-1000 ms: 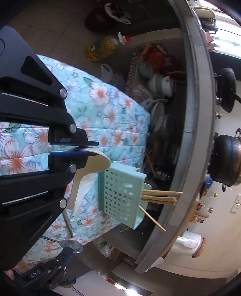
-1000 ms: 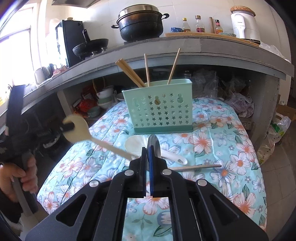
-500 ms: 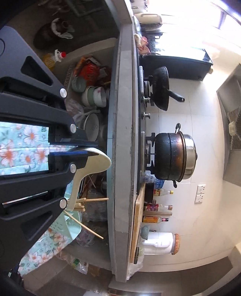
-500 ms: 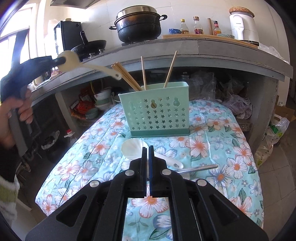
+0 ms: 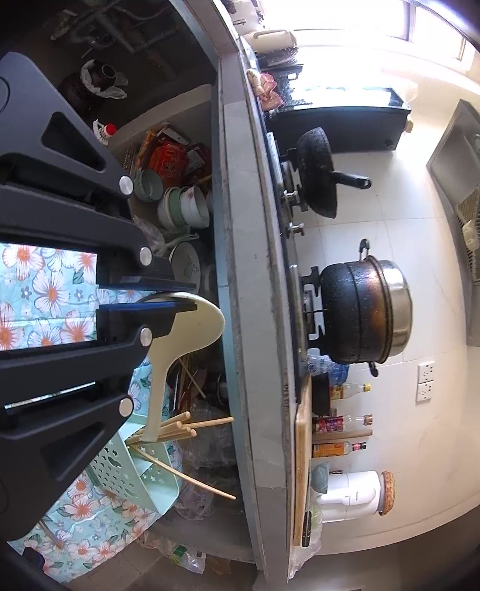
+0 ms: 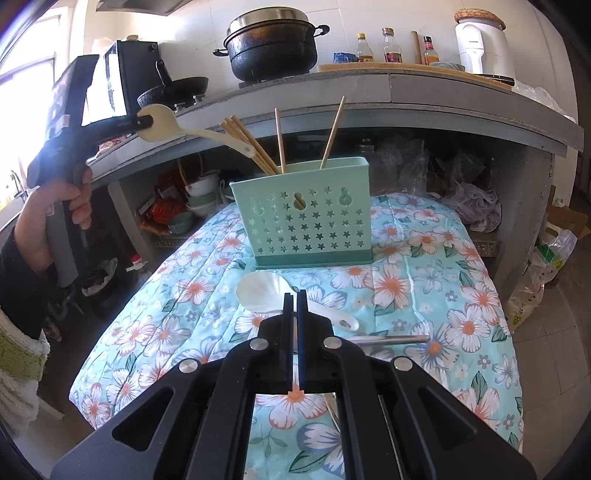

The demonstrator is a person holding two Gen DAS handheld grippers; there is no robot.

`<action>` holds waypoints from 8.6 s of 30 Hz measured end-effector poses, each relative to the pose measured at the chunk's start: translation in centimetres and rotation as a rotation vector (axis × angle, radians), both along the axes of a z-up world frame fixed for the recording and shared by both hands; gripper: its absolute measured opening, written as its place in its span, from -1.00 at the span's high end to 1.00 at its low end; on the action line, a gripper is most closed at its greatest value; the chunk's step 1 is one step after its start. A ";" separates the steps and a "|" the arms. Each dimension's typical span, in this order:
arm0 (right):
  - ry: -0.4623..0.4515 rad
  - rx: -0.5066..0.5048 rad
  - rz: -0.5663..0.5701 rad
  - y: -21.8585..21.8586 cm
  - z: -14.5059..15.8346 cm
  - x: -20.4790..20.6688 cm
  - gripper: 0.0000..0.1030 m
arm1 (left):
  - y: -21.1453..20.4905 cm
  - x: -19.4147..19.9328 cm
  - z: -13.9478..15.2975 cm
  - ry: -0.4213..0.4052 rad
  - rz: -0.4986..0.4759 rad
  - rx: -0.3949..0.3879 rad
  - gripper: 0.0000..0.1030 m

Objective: Organize utensils

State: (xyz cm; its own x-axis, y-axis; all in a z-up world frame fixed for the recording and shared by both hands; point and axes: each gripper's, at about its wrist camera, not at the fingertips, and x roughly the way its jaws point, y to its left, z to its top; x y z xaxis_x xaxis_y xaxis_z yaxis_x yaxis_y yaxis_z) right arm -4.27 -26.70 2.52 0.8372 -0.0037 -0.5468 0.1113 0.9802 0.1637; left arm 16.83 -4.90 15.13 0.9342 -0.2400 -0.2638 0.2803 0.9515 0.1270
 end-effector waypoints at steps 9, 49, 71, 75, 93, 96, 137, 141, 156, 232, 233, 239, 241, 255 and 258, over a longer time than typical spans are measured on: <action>0.005 0.000 0.001 -0.1 -0.2 0.0 0.96 | 0.8 0.6 -0.1 0.028 0.015 -0.008 0.94; 0.238 0.025 0.138 1.2 -4.0 3.8 0.56 | 1.7 0.3 -10.2 0.408 -0.136 -0.176 -0.26; 0.452 0.069 0.142 0.5 -9.1 12.7 0.14 | 3.6 -1.5 -17.5 0.575 -0.153 -0.224 -0.27; 0.449 0.039 0.141 0.8 -8.9 12.5 0.28 | 3.9 -1.4 -17.5 0.577 -0.152 -0.237 -0.27; 0.090 0.068 0.004 -3.3 1.7 6.6 0.30 | 3.7 -2.1 -17.3 0.579 -0.167 -0.233 -0.27; 0.013 0.078 -0.038 -4.9 4.0 6.0 0.31 | 3.4 -2.2 -17.4 0.586 -0.172 -0.226 -0.27; -0.068 0.186 -0.042 -11.7 8.3 18.5 0.32 | 3.6 -1.5 -17.5 0.593 -0.136 -0.219 -0.27; -0.079 0.192 -0.059 -12.2 8.2 16.0 0.30 | 3.5 -1.6 -17.3 0.589 -0.134 -0.220 -0.27; -0.019 0.151 -0.077 -10.2 5.3 5.1 -0.04 | 2.1 -3.3 -16.1 0.565 -0.159 -0.182 -0.31; 0.283 0.421 -0.103 -9.3 -10.2 -0.8 -0.17 | 1.3 -2.6 -13.4 0.722 -0.291 -0.369 0.97; 0.287 0.408 -0.105 -9.2 -10.2 -0.7 -0.17 | 2.6 -2.4 -12.9 0.707 -0.273 -0.387 0.97; 0.295 0.321 -0.104 -8.1 -9.2 -0.2 -0.15 | 8.8 -1.3 -11.6 0.622 -0.141 -0.466 0.97; 0.287 0.296 -0.079 -7.1 -8.5 0.5 -0.14 | 10.1 -1.0 -11.7 0.605 -0.102 -0.504 0.97; 0.256 -0.052 0.217 5.0 -5.1 9.6 -0.04 | 14.3 0.7 -15.5 0.602 0.066 -0.628 0.97; 0.261 -0.222 0.260 8.5 -6.0 11.0 0.00 | 14.4 0.8 -15.7 0.593 0.072 -0.624 0.97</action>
